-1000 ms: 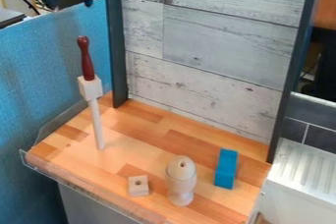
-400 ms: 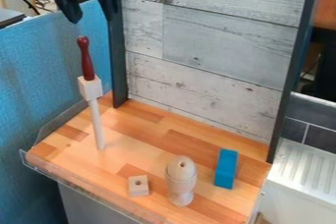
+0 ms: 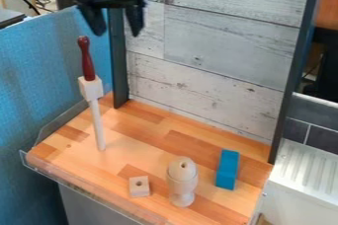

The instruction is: Move the blue rectangular block to the center of the table

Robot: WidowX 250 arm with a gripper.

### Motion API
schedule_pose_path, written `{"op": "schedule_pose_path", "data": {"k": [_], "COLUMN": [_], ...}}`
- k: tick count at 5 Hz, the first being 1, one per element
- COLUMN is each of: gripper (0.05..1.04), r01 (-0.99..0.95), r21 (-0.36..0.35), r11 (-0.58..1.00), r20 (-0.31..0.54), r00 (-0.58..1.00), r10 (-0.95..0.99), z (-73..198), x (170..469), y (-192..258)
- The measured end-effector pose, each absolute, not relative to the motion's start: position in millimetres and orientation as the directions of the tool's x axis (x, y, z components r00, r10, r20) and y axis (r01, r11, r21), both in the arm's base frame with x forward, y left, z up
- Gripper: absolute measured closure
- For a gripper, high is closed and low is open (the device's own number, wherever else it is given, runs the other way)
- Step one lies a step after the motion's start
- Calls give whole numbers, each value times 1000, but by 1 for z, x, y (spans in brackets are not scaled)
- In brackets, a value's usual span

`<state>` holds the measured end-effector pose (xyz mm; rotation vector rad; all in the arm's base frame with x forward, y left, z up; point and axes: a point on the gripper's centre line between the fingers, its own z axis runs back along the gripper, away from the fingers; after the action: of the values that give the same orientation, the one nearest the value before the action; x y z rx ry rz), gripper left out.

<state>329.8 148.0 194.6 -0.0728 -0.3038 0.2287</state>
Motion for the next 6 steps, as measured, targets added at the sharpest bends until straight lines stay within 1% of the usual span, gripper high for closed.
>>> {"op": "schedule_pose_path", "data": {"k": [1,2,3,4,5,6], "gripper": [83,83,83,83,83,83], "r01": [-245,-287,-287,-232,-173,-115], "r21": [-92,-104,-115,-99,-88,-86], "r11": [965,952,951,968,981,990], "r20": [296,295,302,304,340,319], "r00": [919,905,902,919,920,938], "r10": [261,305,309,252,193,137], "z": [192,183,172,130,101,67], "x": [334,342,348,365,382,393], "y": [126,108,93,70,54,43]}}
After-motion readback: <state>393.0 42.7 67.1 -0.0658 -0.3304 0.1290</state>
